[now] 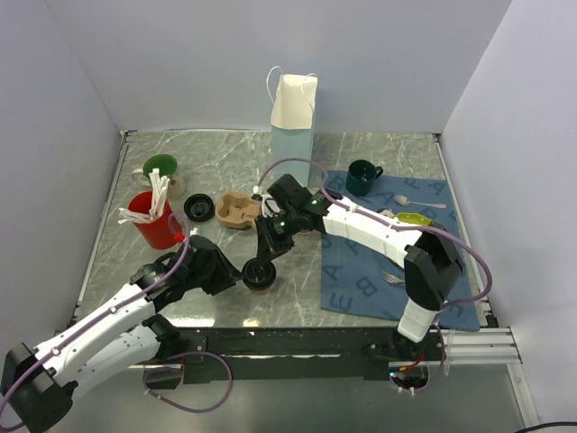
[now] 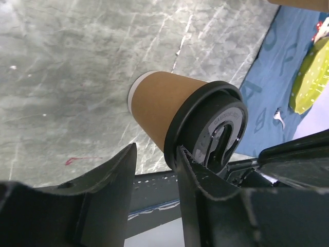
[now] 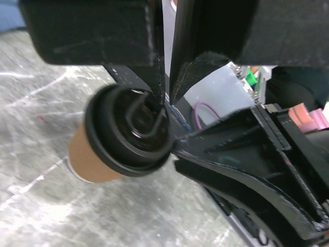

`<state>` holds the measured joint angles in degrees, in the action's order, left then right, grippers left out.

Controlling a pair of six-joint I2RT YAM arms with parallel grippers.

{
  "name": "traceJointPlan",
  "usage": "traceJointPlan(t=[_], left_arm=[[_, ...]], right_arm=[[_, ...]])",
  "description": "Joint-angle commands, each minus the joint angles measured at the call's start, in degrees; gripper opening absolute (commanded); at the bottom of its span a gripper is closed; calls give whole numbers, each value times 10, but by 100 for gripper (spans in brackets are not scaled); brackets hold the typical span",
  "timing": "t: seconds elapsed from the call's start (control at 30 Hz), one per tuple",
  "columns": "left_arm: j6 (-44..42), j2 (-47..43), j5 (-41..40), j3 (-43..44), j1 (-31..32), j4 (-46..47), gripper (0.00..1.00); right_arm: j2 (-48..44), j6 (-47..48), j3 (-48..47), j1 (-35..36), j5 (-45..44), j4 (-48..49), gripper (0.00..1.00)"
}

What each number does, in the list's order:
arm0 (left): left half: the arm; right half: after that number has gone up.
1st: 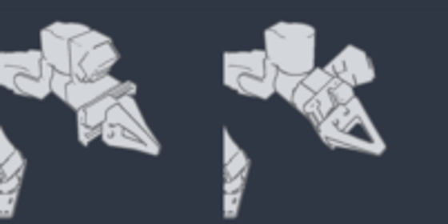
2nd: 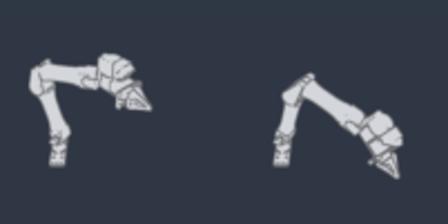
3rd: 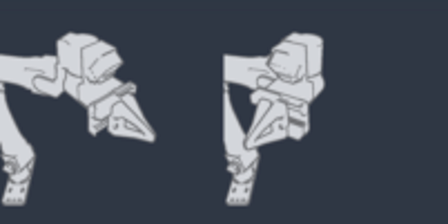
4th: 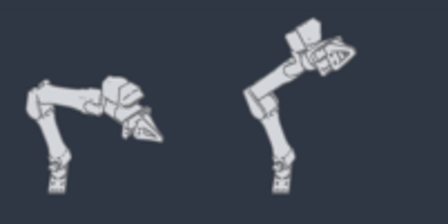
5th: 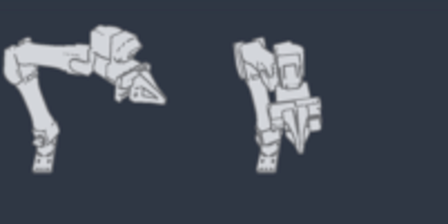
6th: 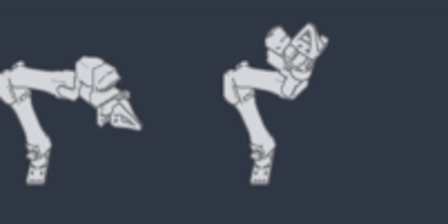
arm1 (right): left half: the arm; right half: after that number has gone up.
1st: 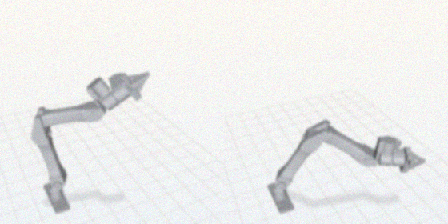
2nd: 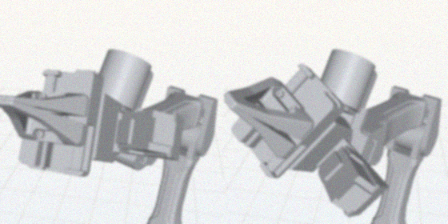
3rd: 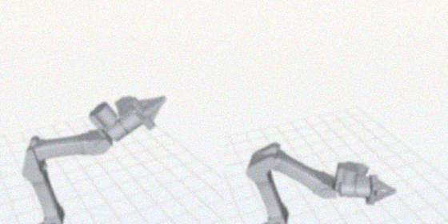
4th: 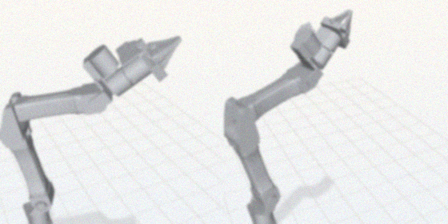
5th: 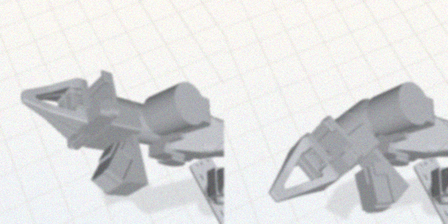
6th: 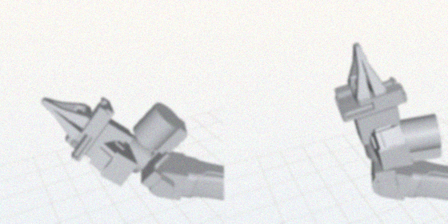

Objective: Pack the takeout coffee

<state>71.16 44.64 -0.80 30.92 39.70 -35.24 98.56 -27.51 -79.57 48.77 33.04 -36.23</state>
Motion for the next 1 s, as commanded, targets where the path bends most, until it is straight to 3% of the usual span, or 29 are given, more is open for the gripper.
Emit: traceJointPlan(t=[0.0,0.2,0.37,0.8,0.97], left_arm=[[0,6,17,-5,-2,47,42],[5,30,10,-10,-2,27,39],[0,28,-30,33,-2,-47,41],[12,12,29,-42,-2,56,39],[6,70,20,-48,-2,11,34]], right_arm=[[18,-18,4,2,32,49,15],[37,-25,36,1,18,61,14],[47,-22,57,-2,9,64,13],[52,-28,78,-4,1,77,12],[53,-40,114,-16,9,103,11]])
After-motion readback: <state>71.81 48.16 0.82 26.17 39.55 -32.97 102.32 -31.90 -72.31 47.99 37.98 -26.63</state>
